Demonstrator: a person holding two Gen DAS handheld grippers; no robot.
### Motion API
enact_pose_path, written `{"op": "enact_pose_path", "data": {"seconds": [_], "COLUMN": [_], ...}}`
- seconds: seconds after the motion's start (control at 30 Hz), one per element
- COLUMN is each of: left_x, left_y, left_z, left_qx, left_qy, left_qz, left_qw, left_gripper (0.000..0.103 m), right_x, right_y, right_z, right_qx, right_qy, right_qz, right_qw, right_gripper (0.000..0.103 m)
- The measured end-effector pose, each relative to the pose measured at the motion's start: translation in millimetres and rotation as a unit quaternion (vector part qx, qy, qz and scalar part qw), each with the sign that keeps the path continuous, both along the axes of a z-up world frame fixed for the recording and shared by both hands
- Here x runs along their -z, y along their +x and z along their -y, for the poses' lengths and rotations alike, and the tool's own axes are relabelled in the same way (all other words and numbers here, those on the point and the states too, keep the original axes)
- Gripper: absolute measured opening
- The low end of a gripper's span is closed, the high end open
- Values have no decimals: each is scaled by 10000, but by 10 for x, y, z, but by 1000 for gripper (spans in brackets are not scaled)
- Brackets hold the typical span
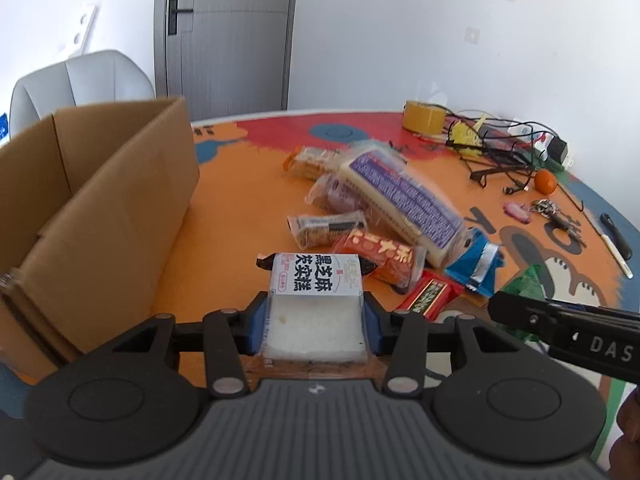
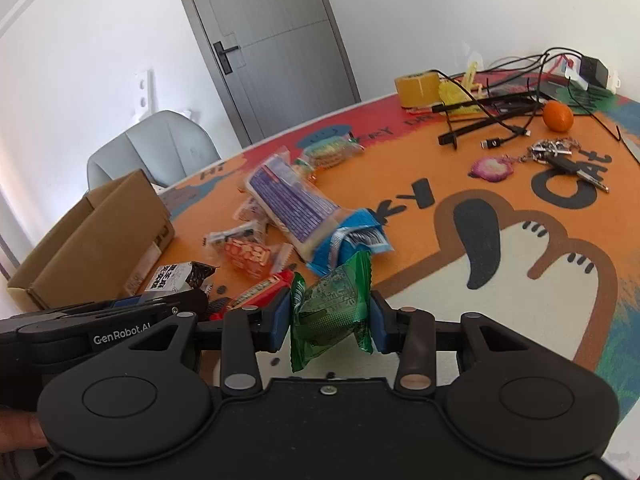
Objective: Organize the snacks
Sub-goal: 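Grasp the white cake pack with the left gripper while the right gripper grasps a green packet, then lower both held packets into the cardboard box and open both grippers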
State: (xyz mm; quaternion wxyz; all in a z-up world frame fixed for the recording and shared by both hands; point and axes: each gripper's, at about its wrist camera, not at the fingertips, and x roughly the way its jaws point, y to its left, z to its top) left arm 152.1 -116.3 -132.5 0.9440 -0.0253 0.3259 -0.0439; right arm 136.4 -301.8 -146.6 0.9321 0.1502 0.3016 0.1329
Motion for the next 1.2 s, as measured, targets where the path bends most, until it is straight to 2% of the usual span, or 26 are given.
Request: {"op": "enact_pose_path", "data": {"seconds": [0.37, 0.87, 1.2], "left_x": [-361, -807, -989], "left_y": [-296, -637, -780], "left_z": [-80, -388, -622], "left_qx": [44, -181, -392], "left_qy": [93, -58, -87], "left_qz": [453, 962, 1236], "left_qw": [9989, 9952, 9915], "left_gripper": [47, 47, 47], "right_x": [-226, -559, -750], "right_y": [-112, -195, -208], "right_z": [-121, -387, -669], "right_qx": [-110, -332, -617], "right_qy": [25, 44, 89], "right_qz": [327, 777, 1019], "right_qw": [9994, 9964, 9928], "right_gripper": [41, 41, 41]}}
